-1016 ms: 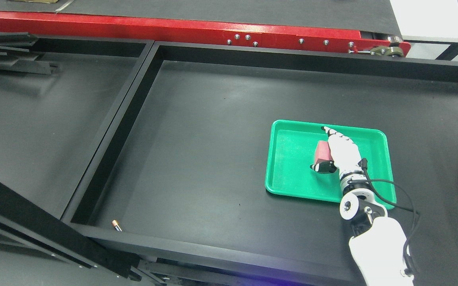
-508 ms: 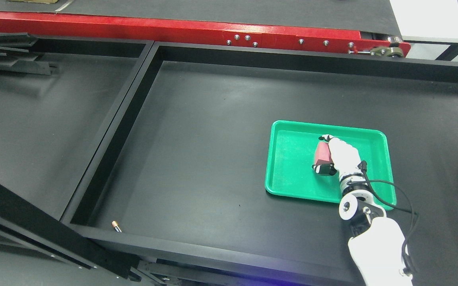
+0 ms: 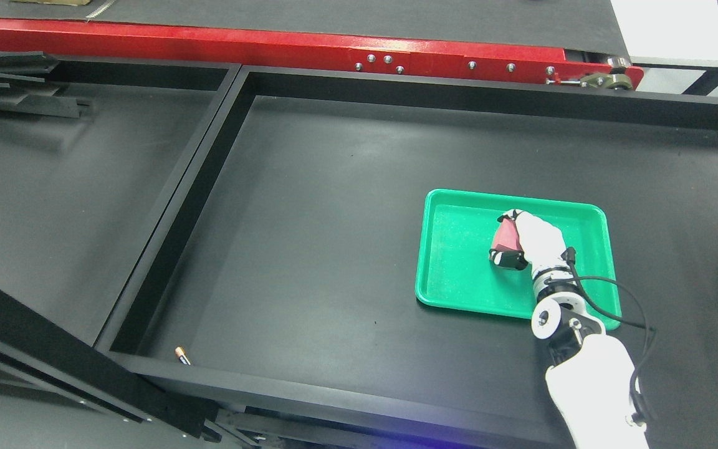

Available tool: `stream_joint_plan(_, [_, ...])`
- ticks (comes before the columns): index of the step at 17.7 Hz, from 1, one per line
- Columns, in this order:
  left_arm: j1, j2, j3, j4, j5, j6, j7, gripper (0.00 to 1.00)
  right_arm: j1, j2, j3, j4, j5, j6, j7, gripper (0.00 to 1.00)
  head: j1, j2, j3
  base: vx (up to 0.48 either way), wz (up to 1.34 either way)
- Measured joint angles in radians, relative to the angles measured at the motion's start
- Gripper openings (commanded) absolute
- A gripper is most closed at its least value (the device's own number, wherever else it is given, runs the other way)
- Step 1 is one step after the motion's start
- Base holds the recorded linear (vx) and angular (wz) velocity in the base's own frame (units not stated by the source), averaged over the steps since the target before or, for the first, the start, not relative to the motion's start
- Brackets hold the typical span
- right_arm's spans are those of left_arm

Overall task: Pick pink block from left shelf to tray
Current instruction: 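Close the right hand fingers around the pink cube, then lift the pink cube off the green tray with the right hand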

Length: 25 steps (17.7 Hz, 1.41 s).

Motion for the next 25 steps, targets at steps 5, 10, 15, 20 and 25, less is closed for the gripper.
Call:
stream_joint_plan(5, [0.000,0.000,0.000,0.000,0.000,0.000,0.000,1.00,-0.008,0.000,-0.005,-0.001,-0.056,0.002,0.004,0.03,0.0000,0.000,0.000,0.000,0.00])
stream_joint_plan(10, [0.000,0.000,0.000,0.000,0.000,0.000,0.000,1.00,0.000,0.000,-0.009,-0.031,-0.089,-0.025,-0.025,0.04,0.0000,0.000,0.000,-0.012,0.00])
stream_joint_plan(15, [0.000,0.000,0.000,0.000,0.000,0.000,0.000,1.00,0.031,0.000,-0.015,-0.085,-0.131,-0.061,-0.135,0.04,0.0000,0.000,0.000,-0.045,0.01])
stream_joint_plan(20, [0.000,0.000,0.000,0.000,0.000,0.000,0.000,1.00,0.071,0.000,-0.031,-0.146,-0.182,-0.121,-0.252,0.04,0.0000,0.000,0.000,-0.086,0.02])
stream_joint_plan(25, [0.000,0.000,0.000,0.000,0.000,-0.001,0.000,1.00,0.122,0.000,-0.042,-0.204,-0.218,-0.202,-0.388,0.04,0.0000,0.000,0.000,-0.105,0.05])
